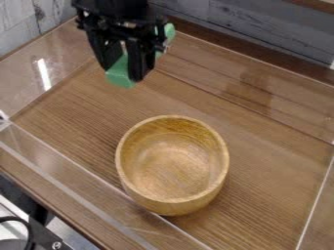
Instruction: Remove the green block from inside the brown bowl and put it on the table
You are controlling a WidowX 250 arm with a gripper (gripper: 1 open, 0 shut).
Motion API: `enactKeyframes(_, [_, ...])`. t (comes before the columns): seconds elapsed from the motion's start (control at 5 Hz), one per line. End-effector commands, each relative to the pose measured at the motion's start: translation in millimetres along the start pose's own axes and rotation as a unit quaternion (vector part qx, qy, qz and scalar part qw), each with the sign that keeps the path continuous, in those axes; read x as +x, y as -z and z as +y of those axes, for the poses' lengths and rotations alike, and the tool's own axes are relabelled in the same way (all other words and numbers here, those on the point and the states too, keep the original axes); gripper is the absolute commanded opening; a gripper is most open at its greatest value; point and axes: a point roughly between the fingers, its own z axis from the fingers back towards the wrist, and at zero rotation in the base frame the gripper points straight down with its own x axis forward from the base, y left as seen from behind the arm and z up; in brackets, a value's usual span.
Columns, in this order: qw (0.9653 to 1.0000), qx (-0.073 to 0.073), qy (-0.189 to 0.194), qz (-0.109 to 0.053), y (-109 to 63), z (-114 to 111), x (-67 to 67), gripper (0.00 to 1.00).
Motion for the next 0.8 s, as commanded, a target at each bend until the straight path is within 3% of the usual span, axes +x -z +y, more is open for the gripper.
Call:
enactKeyframes(0.0, [0.9996, 0.01, 0.014, -0.023, 4.0, -7, -2.4, 0.0])
enactKeyframes(0.6, [0.9986, 0.019, 0.042, -0.024, 40.5, -34, -16.4, 0.0])
